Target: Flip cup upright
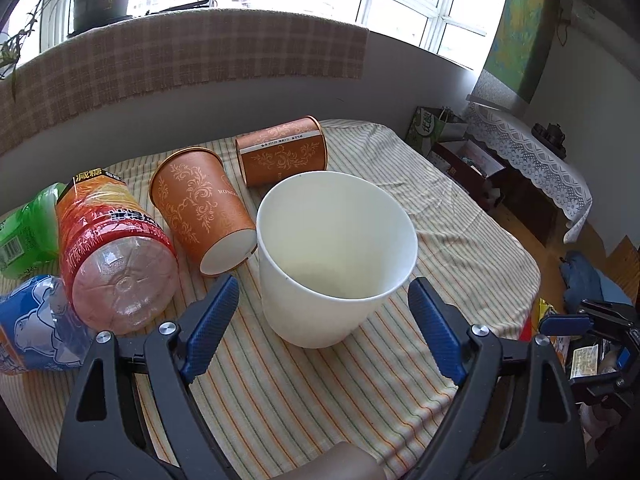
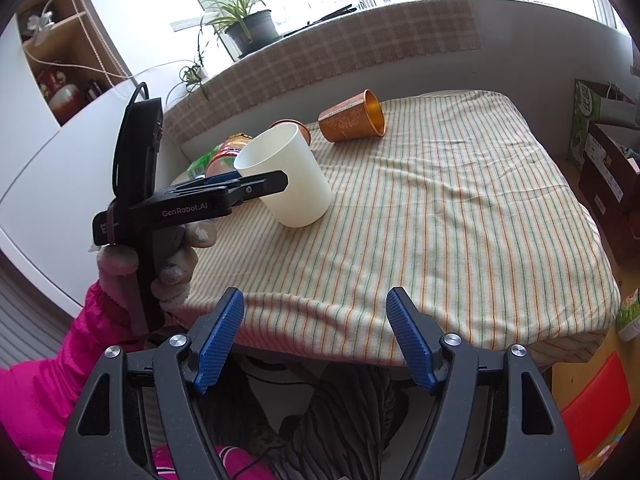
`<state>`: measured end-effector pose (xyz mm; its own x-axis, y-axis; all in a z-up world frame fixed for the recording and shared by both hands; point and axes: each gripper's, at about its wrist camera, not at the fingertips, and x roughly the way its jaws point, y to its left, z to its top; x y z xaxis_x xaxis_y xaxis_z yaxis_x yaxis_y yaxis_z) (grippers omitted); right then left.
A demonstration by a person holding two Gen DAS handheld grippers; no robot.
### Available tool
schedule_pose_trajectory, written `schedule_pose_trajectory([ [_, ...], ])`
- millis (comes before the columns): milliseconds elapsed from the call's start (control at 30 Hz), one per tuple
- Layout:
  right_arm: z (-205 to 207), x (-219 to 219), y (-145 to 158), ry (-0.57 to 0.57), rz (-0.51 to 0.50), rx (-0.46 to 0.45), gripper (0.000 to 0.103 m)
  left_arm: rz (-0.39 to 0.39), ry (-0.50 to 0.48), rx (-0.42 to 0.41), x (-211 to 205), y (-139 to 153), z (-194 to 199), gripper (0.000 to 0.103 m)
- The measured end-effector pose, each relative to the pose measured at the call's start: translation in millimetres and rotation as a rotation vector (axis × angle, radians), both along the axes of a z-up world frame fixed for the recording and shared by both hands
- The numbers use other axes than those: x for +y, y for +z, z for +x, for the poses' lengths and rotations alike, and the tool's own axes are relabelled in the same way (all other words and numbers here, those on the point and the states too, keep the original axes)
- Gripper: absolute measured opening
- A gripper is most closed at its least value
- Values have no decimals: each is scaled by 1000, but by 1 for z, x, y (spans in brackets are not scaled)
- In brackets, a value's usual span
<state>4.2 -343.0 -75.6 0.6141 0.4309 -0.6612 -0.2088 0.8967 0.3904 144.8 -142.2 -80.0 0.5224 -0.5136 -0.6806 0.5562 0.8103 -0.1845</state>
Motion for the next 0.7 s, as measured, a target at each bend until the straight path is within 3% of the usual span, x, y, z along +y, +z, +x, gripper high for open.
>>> schedule_pose_trajectory([
  [333, 5, 15, 15, -92, -88, -103, 73, -7, 105, -60, 41, 13, -34, 89],
  [567, 10, 36, 29, -148, -187, -199, 73, 1, 237, -162, 70, 37, -68, 89],
  [700, 11, 46, 35, -170, -226, -241, 73, -30, 319, -221, 86, 52, -86, 102],
])
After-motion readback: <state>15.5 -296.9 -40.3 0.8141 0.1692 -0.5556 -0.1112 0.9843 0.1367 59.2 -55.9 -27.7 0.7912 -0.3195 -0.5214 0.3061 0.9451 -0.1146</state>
